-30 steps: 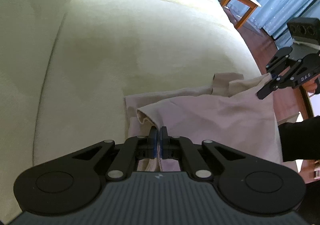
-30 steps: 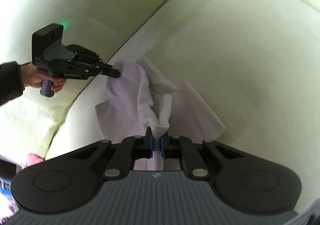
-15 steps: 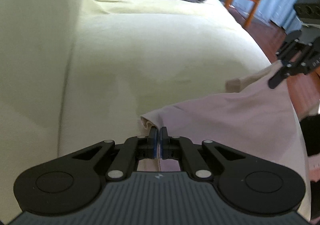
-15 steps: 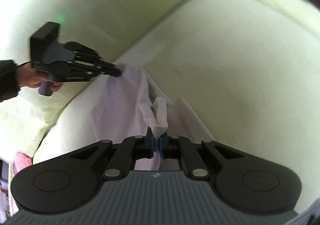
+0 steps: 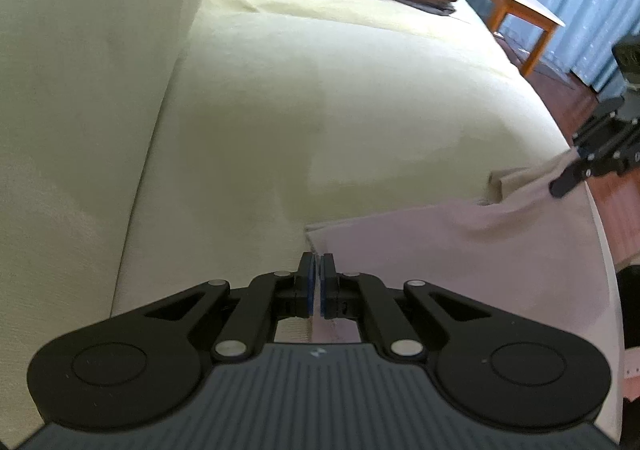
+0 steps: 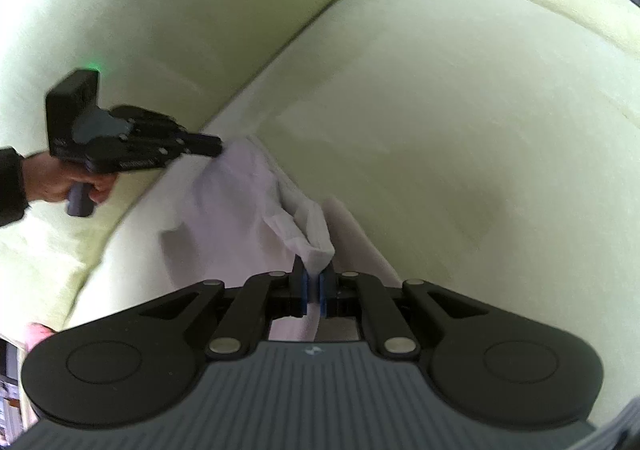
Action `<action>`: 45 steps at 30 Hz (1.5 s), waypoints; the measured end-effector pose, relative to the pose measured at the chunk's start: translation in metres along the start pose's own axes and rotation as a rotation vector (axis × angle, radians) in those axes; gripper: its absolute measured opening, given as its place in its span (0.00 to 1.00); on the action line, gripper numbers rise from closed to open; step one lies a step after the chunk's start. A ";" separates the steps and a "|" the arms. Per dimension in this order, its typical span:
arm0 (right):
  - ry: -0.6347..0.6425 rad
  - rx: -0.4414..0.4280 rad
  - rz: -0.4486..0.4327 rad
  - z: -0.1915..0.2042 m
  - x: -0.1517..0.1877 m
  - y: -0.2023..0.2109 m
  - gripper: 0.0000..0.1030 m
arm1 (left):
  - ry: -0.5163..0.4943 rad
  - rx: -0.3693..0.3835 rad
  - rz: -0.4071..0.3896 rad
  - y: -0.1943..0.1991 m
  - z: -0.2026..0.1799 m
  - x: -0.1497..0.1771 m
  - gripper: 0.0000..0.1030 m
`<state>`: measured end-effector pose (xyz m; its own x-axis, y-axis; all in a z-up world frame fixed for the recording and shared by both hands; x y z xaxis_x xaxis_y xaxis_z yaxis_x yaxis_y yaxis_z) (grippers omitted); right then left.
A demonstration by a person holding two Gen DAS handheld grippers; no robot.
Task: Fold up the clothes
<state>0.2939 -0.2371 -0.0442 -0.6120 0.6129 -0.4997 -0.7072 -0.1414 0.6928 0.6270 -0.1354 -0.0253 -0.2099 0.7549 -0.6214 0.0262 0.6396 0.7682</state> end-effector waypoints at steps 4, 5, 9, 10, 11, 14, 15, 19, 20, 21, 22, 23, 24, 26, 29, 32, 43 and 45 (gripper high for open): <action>-0.069 0.023 0.010 -0.014 0.004 0.002 0.07 | 0.000 0.003 0.010 -0.001 -0.001 0.003 0.00; -0.079 0.025 0.011 -0.015 0.004 0.004 0.10 | 0.005 -0.001 0.007 0.000 -0.001 0.003 0.00; -0.077 0.059 -0.009 -0.015 -0.001 0.010 0.14 | -0.036 -0.011 -0.012 0.008 -0.007 -0.001 0.00; -0.059 0.074 -0.021 -0.013 -0.004 0.014 0.15 | -0.063 -0.010 -0.018 0.010 -0.011 -0.003 0.00; -0.040 0.083 -0.030 -0.011 -0.005 0.017 0.16 | -0.085 -0.004 -0.020 0.012 -0.015 -0.006 0.00; 0.061 0.121 -0.068 -0.003 -0.012 0.028 0.17 | -0.205 0.055 -0.016 0.010 -0.033 -0.017 0.00; 0.086 0.123 -0.075 0.000 -0.016 0.029 0.17 | -0.237 0.071 -0.012 0.008 -0.037 -0.020 0.00; 0.213 0.065 -0.061 0.019 -0.024 0.024 0.17 | -0.329 0.122 0.001 -0.005 -0.047 -0.030 0.01; 0.252 0.048 -0.046 0.024 -0.025 0.018 0.17 | -0.347 0.132 0.004 -0.008 -0.049 -0.031 0.03; 0.301 0.032 -0.029 0.029 -0.025 0.012 0.17 | -0.364 0.144 0.008 -0.011 -0.051 -0.032 0.03; 0.360 0.014 -0.009 0.034 -0.023 0.005 0.17 | -0.379 0.163 0.015 -0.014 -0.052 -0.033 0.05; 0.399 0.008 0.003 0.037 -0.022 0.001 0.17 | -0.395 0.182 0.023 -0.017 -0.054 -0.034 0.13; 0.431 0.004 0.011 0.039 -0.021 -0.004 0.17 | -0.415 0.205 0.037 -0.021 -0.055 -0.033 0.21; 0.474 0.004 0.025 0.045 -0.018 -0.016 0.17 | -0.447 0.233 0.061 -0.027 -0.056 -0.031 0.21; 0.498 0.006 0.035 0.046 -0.017 -0.025 0.17 | -0.458 0.249 0.080 -0.033 -0.054 -0.028 0.21; 0.497 0.003 0.039 0.044 -0.016 -0.029 0.17 | -0.446 0.250 0.087 -0.036 -0.051 -0.026 0.21; 0.494 -0.016 0.047 0.047 -0.016 -0.043 0.17 | -0.476 0.207 0.090 -0.041 -0.041 -0.030 0.23; 0.491 -0.017 0.059 0.048 -0.014 -0.046 0.17 | -0.488 0.217 0.108 -0.043 -0.042 -0.029 0.21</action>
Point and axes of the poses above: each gripper's, at about its wrist camera, not at the fingertips, and y roughly against the way its jaws point, z to its left, x to its underside, the point moved 3 cm from there along -y, roughly the way its jaws point, and after that the axes turned 11 degrees about -z, right-handed, at the moved point
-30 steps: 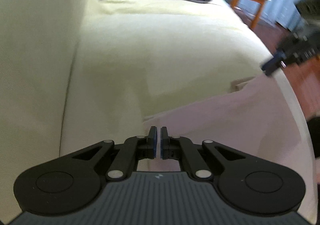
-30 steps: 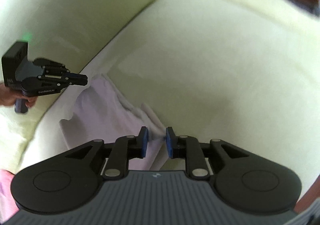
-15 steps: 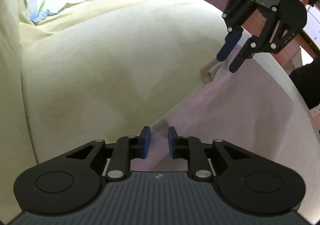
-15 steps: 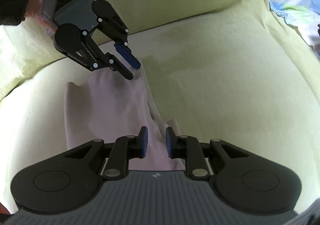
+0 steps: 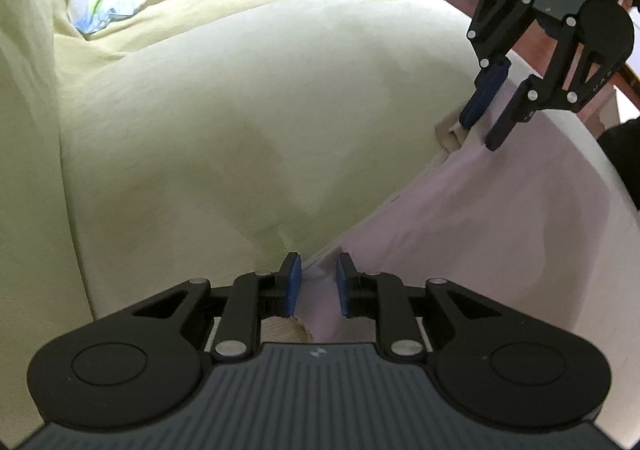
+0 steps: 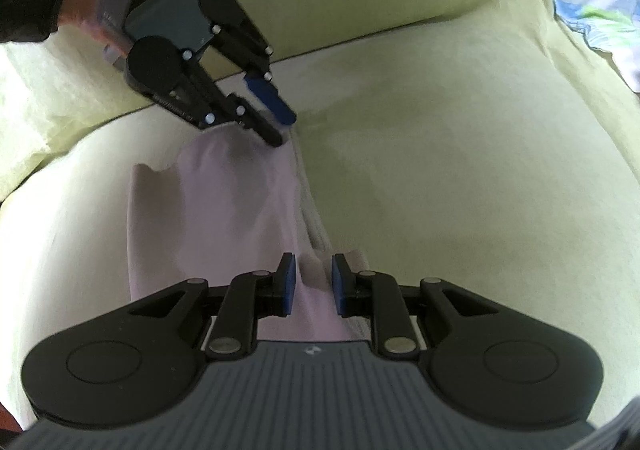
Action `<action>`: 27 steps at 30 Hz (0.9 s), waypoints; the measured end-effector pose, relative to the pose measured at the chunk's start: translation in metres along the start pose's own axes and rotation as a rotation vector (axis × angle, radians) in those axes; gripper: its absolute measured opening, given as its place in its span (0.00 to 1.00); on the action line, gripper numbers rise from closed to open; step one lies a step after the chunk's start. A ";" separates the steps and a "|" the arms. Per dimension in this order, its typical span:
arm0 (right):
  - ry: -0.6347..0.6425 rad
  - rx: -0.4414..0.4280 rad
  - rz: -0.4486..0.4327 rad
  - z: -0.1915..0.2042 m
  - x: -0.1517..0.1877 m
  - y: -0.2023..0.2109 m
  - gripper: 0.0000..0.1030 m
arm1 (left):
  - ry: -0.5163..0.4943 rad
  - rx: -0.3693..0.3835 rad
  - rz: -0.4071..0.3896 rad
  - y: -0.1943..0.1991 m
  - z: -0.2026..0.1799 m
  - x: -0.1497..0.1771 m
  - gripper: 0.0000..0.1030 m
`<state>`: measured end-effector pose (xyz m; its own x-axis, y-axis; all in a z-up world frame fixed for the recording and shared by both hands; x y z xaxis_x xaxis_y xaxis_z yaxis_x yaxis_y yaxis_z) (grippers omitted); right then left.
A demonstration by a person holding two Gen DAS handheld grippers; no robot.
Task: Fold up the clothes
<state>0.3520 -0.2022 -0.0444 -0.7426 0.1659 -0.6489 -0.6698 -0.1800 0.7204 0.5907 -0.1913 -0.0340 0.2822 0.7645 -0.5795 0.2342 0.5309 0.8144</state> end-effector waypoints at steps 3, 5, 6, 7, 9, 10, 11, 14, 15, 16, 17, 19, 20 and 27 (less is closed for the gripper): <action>0.014 0.006 0.012 0.002 0.001 -0.004 0.02 | 0.013 0.006 0.009 0.002 -0.001 -0.002 0.01; 0.024 0.019 0.013 0.003 0.001 -0.004 0.01 | 0.025 -0.002 0.002 0.004 0.000 -0.004 0.00; 0.019 0.021 0.003 0.003 0.000 -0.003 0.01 | 0.033 -0.010 -0.008 0.006 0.000 -0.005 0.00; 0.009 0.026 -0.013 0.002 -0.002 0.000 0.01 | 0.056 -0.030 -0.036 0.011 0.002 -0.007 0.00; -0.028 0.038 -0.041 -0.002 -0.005 0.007 0.01 | 0.100 -0.056 -0.074 0.018 0.006 -0.009 0.00; -0.053 0.047 -0.046 -0.005 -0.005 0.009 0.01 | 0.120 -0.067 -0.082 0.018 0.008 -0.010 0.00; -0.068 0.052 -0.040 -0.007 -0.003 0.009 0.01 | 0.121 -0.071 -0.078 0.016 0.008 -0.009 0.00; -0.103 0.069 -0.012 -0.012 0.007 0.001 0.01 | 0.114 -0.094 -0.038 0.005 0.008 -0.005 0.00; -0.117 0.072 -0.010 -0.014 0.009 0.000 0.03 | 0.111 -0.103 -0.033 0.004 0.007 -0.004 0.00; -0.135 0.076 -0.015 -0.016 0.009 0.001 0.04 | 0.110 -0.111 -0.029 0.003 0.007 -0.003 0.00; -0.148 0.082 -0.024 -0.017 0.008 0.003 0.11 | 0.115 -0.115 -0.032 0.003 0.007 -0.003 0.00; -0.201 0.099 -0.049 -0.024 0.006 0.014 0.14 | 0.127 -0.134 -0.035 0.006 0.007 -0.003 0.00; -0.223 0.108 -0.054 -0.026 0.007 0.018 0.14 | 0.132 -0.144 -0.038 0.008 0.007 -0.003 0.00; -0.441 0.175 -0.031 -0.049 0.037 0.054 0.15 | 0.152 -0.103 -0.125 0.020 -0.008 -0.023 0.00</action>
Point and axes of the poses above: each gripper's, at about its wrist camera, not at the fingertips, and y roughly against the way its jaws point, z to its left, x to its underside, the point moved 3 cm from there along -y, roughly the way its jaws point, and after that the axes turned 11 degrees about -z, right-handed, at the moved point
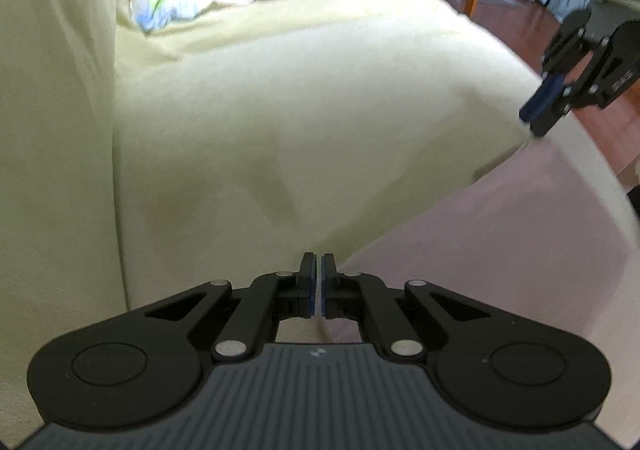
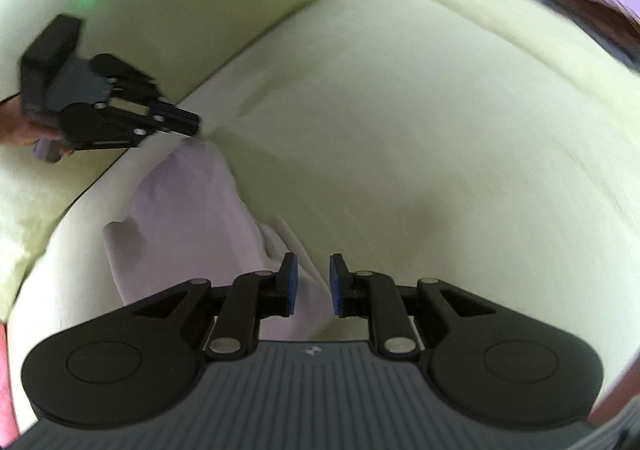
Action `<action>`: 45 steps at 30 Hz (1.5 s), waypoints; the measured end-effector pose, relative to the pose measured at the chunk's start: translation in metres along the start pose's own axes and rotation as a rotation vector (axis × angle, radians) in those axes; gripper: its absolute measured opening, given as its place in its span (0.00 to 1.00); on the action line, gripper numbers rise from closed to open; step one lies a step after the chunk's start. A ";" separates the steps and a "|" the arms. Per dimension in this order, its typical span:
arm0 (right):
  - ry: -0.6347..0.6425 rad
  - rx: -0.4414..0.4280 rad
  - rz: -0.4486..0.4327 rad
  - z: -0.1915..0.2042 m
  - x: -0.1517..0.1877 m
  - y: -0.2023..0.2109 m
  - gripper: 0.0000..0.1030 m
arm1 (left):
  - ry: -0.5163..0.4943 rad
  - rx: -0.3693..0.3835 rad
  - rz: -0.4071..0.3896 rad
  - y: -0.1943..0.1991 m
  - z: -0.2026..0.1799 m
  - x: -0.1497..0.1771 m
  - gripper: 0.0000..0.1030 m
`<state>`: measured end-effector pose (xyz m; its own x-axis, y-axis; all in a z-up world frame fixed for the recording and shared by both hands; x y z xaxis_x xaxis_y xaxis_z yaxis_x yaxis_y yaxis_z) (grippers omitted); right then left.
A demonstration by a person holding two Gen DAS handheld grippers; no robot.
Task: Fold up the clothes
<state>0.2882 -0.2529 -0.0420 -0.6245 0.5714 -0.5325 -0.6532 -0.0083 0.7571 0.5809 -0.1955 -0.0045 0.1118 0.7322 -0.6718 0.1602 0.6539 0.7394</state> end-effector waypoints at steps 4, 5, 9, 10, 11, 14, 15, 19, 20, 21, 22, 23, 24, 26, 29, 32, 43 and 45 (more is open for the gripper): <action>-0.121 -0.009 0.013 -0.013 0.009 0.003 0.15 | 0.018 0.123 -0.027 -0.011 -0.028 -0.008 0.00; -0.155 -0.017 0.014 -0.016 0.012 0.002 0.15 | 0.018 0.132 -0.027 -0.012 -0.031 -0.008 0.00; -0.256 -0.056 0.007 -0.021 0.015 -0.003 0.20 | 0.048 0.178 -0.020 -0.031 -0.053 -0.008 0.00; -0.260 -0.059 0.009 -0.021 0.015 -0.006 0.21 | 0.057 0.181 -0.015 -0.037 -0.057 -0.007 0.00; -0.261 -0.059 0.012 -0.021 0.016 -0.009 0.22 | 0.060 0.177 -0.006 -0.042 -0.059 -0.006 0.00; -0.261 -0.045 0.012 -0.020 0.016 -0.014 0.17 | 0.071 0.160 0.011 -0.056 -0.059 -0.004 0.00; -0.263 -0.046 0.008 -0.020 0.015 -0.014 0.10 | 0.082 0.147 0.003 -0.058 -0.059 -0.006 0.00; -0.236 -0.055 -0.017 -0.013 0.015 -0.007 0.07 | 0.103 0.122 0.001 -0.063 -0.059 -0.006 0.00; -0.238 -0.044 -0.006 -0.015 0.018 -0.009 0.07 | 0.106 0.117 0.003 -0.065 -0.059 -0.005 0.00; -0.253 -0.025 0.010 -0.018 0.023 -0.012 0.07 | 0.110 0.113 0.005 -0.067 -0.060 -0.004 0.00; -0.277 -0.008 0.022 -0.024 0.027 -0.015 0.07 | 0.115 0.110 0.005 -0.067 -0.060 -0.005 0.00; -0.295 -0.005 0.024 -0.027 0.028 -0.015 0.08 | 0.116 0.109 0.006 -0.067 -0.059 -0.006 0.00; -0.305 -0.002 0.026 -0.029 0.028 -0.016 0.10 | 0.116 0.103 0.006 -0.067 -0.059 -0.007 0.00; -0.293 0.005 0.027 -0.026 0.025 -0.015 0.11 | 0.119 0.080 0.003 -0.065 -0.058 -0.008 0.00; -0.254 0.024 0.017 -0.022 0.020 -0.011 0.16 | 0.146 0.036 -0.016 -0.053 -0.056 -0.009 0.00; -0.203 0.021 -0.002 -0.018 0.014 -0.005 0.17 | 0.268 -0.072 -0.057 -0.021 -0.051 -0.001 0.00; -0.035 -0.064 0.069 -0.003 -0.009 -0.009 0.28 | 0.821 -0.548 -0.070 0.089 -0.078 0.096 0.18; 0.012 -0.084 0.085 0.005 -0.010 -0.008 0.28 | 0.920 -0.609 -0.094 0.099 -0.090 0.115 0.20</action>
Point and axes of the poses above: each gripper's, at about its wrist camera, not at the fingertips, and y roughly against the way its jaws point, z to its left, x to its underside, the point moved 3 cm from there along -y, roughly the way its jaws point, and after that the axes turned 11 degrees about -z, right-handed, at the moved point
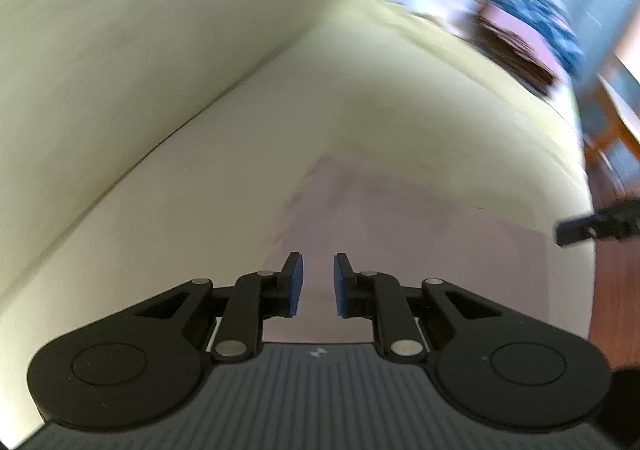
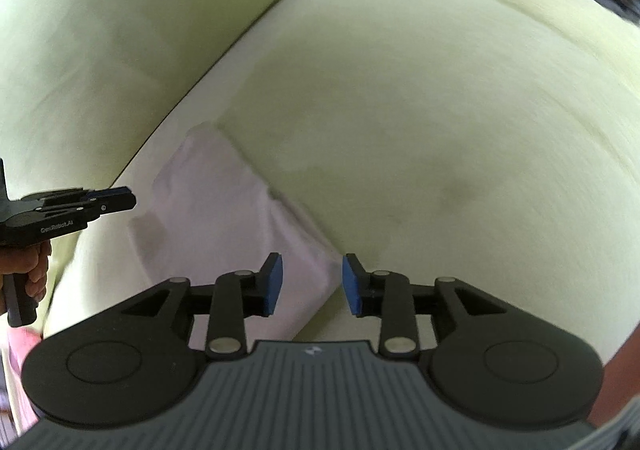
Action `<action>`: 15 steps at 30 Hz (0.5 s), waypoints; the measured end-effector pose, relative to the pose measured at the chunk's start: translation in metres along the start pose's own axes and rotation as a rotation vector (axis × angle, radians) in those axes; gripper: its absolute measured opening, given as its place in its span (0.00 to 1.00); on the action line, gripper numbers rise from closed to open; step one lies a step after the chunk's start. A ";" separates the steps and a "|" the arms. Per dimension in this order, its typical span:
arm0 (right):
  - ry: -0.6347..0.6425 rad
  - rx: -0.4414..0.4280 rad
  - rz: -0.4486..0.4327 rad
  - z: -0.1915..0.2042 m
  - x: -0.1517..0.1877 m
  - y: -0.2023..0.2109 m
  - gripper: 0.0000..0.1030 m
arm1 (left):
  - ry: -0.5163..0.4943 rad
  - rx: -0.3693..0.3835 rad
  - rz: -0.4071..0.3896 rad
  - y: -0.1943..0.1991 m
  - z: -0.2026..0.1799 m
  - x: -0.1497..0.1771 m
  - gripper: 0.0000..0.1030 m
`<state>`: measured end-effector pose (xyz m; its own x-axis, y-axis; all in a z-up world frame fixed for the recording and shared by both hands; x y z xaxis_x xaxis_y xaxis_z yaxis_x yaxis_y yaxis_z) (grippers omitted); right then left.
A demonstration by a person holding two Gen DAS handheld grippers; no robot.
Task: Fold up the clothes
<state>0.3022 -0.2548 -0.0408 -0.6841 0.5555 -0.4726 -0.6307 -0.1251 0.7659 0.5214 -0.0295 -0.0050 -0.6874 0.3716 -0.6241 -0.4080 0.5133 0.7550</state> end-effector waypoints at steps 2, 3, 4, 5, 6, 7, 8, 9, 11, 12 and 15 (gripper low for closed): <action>0.030 -0.008 0.014 0.005 -0.001 -0.001 0.29 | 0.093 -0.032 -0.019 0.006 0.009 0.016 0.26; 0.046 -0.011 0.022 0.007 0.000 -0.001 0.29 | 0.135 -0.042 -0.028 0.008 0.012 0.023 0.32; 0.063 -0.012 0.032 0.010 0.003 0.000 0.30 | 0.160 -0.042 -0.038 0.006 0.016 0.028 0.34; 0.078 -0.012 0.038 0.012 0.005 0.000 0.30 | 0.186 -0.043 -0.048 0.005 0.020 0.032 0.36; 0.090 -0.008 0.037 0.015 0.007 0.001 0.30 | 0.211 -0.043 -0.057 0.003 0.024 0.037 0.36; 0.095 -0.002 0.032 0.017 0.010 0.005 0.31 | 0.237 -0.044 -0.067 0.001 0.028 0.042 0.36; 0.093 0.005 0.028 0.018 0.013 0.009 0.31 | 0.263 -0.042 -0.077 0.000 0.032 0.046 0.36; 0.085 0.013 0.024 0.020 0.017 0.011 0.31 | 0.290 -0.030 -0.088 -0.002 0.035 0.049 0.36; 0.064 0.032 0.015 0.024 0.028 0.017 0.32 | 0.350 -0.011 -0.108 -0.008 0.044 0.053 0.36; 0.058 0.038 0.008 0.026 0.032 0.020 0.32 | 0.372 -0.003 -0.115 -0.010 0.047 0.055 0.36; 0.047 0.064 -0.022 0.033 0.047 0.032 0.33 | 0.417 0.009 -0.125 -0.022 0.049 0.054 0.22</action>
<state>0.2620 -0.2050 -0.0243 -0.6879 0.5182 -0.5083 -0.6220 -0.0599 0.7807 0.5225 0.0171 -0.0652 -0.8175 -0.0370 -0.5747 -0.4996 0.5419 0.6758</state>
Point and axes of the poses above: each gripper's, at about its wrist camera, not at the fingertips, and y roughly against the way its jaws point, z to its left, x to its underside, the point moved 3 cm from there along -y, roughly the way its jaws point, and after that the axes turned 11 degrees about -z, right-handed, at the moved point
